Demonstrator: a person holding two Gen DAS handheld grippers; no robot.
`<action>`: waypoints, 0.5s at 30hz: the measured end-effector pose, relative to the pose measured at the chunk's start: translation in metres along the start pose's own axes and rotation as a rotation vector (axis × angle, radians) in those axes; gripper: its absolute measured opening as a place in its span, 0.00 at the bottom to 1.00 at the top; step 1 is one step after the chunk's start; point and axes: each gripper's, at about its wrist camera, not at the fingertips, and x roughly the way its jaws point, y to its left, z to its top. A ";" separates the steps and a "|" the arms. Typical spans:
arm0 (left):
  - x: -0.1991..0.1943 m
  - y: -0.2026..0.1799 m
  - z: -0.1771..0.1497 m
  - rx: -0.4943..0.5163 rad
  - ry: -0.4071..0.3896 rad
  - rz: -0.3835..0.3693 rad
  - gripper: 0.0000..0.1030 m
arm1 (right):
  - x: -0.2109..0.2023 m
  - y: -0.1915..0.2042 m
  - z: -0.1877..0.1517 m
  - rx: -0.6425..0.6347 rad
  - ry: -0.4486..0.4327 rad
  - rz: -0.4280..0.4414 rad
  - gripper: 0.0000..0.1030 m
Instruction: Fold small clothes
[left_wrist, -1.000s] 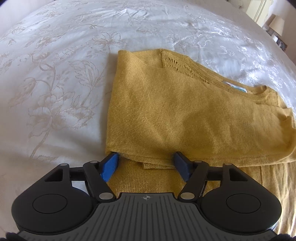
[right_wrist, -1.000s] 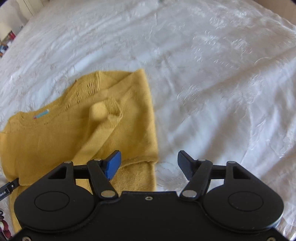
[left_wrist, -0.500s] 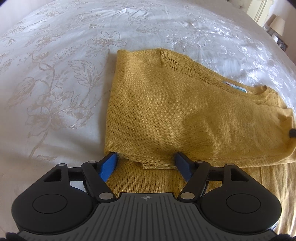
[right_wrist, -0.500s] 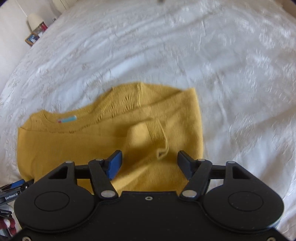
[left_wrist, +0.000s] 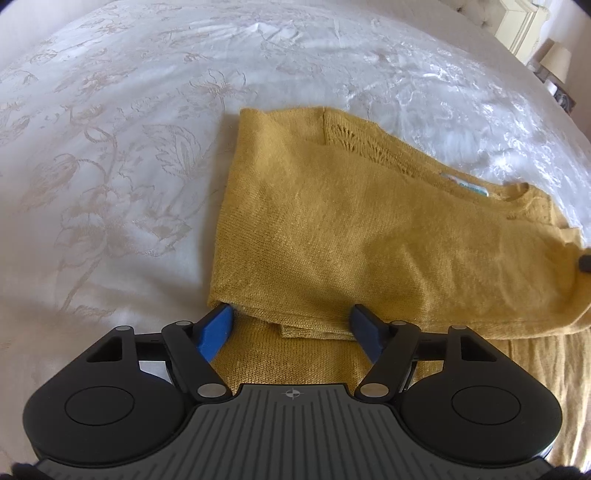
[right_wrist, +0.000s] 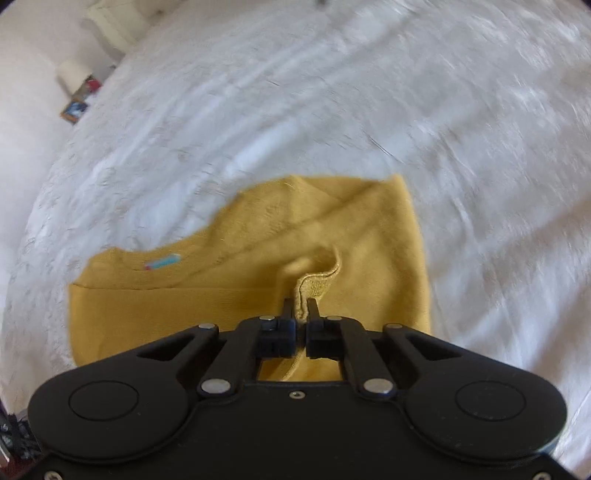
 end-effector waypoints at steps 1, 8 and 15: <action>-0.006 0.000 0.000 0.001 -0.018 0.000 0.67 | -0.009 0.008 0.003 -0.039 -0.026 0.002 0.11; -0.034 -0.005 0.008 0.055 -0.125 -0.002 0.67 | -0.027 0.001 0.013 -0.158 -0.108 -0.105 0.11; -0.020 -0.008 0.031 0.100 -0.109 0.046 0.67 | -0.003 -0.021 -0.001 -0.120 -0.021 -0.137 0.13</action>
